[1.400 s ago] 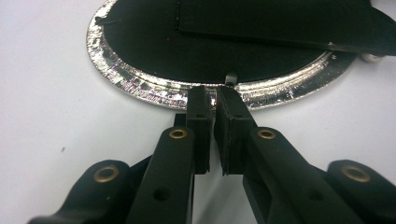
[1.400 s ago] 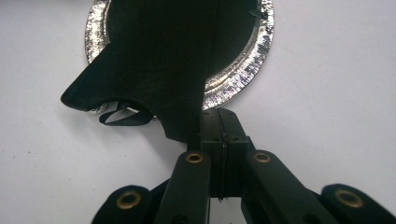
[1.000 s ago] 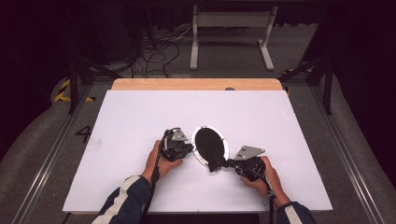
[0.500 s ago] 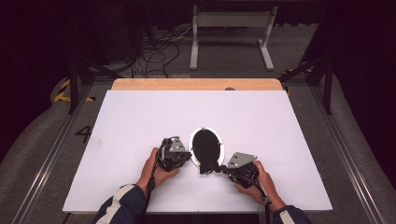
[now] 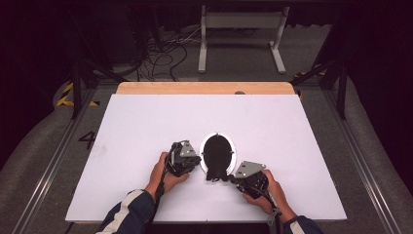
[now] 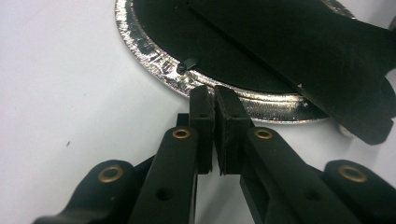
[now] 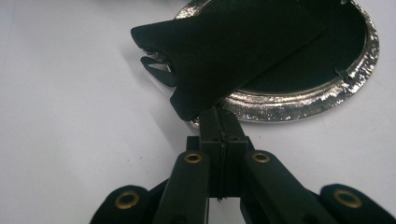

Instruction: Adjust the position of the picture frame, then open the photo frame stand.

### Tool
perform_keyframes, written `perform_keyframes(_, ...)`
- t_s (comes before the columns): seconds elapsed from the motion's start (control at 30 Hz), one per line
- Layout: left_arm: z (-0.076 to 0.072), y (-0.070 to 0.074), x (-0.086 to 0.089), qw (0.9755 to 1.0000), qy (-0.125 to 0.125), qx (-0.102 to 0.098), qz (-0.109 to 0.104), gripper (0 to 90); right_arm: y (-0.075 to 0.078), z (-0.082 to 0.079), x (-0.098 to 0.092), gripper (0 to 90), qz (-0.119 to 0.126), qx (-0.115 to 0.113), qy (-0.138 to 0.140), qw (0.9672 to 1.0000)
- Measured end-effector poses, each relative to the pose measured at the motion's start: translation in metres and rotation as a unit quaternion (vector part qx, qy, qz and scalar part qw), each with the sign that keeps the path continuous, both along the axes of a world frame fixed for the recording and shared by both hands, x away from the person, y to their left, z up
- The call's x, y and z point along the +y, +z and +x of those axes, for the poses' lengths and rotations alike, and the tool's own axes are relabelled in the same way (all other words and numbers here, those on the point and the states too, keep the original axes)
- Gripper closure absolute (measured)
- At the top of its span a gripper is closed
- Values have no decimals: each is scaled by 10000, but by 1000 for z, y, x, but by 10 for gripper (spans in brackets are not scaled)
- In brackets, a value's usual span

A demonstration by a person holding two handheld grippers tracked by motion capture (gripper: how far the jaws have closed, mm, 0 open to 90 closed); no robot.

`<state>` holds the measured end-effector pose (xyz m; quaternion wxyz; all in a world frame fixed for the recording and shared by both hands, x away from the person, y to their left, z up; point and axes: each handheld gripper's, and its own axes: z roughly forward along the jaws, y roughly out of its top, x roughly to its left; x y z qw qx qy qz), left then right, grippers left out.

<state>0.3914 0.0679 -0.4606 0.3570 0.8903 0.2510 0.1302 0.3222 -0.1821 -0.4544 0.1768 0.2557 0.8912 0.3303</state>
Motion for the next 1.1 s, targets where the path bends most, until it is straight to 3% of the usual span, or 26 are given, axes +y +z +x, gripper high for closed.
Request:
perform_keyframes(0.23, 0, -1, 2, 10000, 45, 7, -79, 848, 0, 0, 0, 900, 9, 22, 12, 10000)
perform_keyframes(0.27, -2, -1, 4, 9999, 101, -46, -92, 815, 0, 1, -1, 900, 0, 12, 47, 10000)
perform_keyframes(0.33, -8, 3, 14, 9987, 246, -349, -289, 825, 0, 2, -2, 900, 22, 29, 69, 10000)
perform_keyframes(0.37, -12, 7, 23, 9973, 289, -433, -514, 824, 1, 1, -2, 900, -5, 5, 70, 10000)
perform_keyframes(0.4, -21, 12, 42, 9949, 295, -531, -807, 797, 4, 0, -4, 900, -99, -84, 88, 9999)
perform_keyframes(0.47, -24, 13, 50, 9947, 278, -559, -815, 762, 6, 1, -5, 900, 28, -45, 91, 9999)
perform_keyframes(0.57, -36, 20, 76, 9936, 286, -659, -867, 705, 11, 2, -12, 895, 133, 15, 13, 9999)
perform_keyframes(0.67, -50, 22, 99, 9905, 517, -911, -887, 615, 14, 3, -16, 886, 296, 82, -71, 9995)
perform_keyframes(0.77, -61, 17, 121, 9919, 651, -723, -813, 507, 16, 1, -20, 841, 465, 233, -163, 9985)
perform_keyframes(0.9, -77, 10, 145, 9934, 608, -581, -774, 448, 16, 0, -21, 805, 450, 273, -114, 9985)
perform_keyframes(0.97, -81, 5, 153, 9945, 655, -467, -678, 404, 15, 2, -21, 782, 507, 400, -114, 9978)
perform_keyframes(1.1, -87, -5, 166, 9948, 552, -53, -850, 331, 11, 6, -18, 727, 461, 469, -203, 9976)
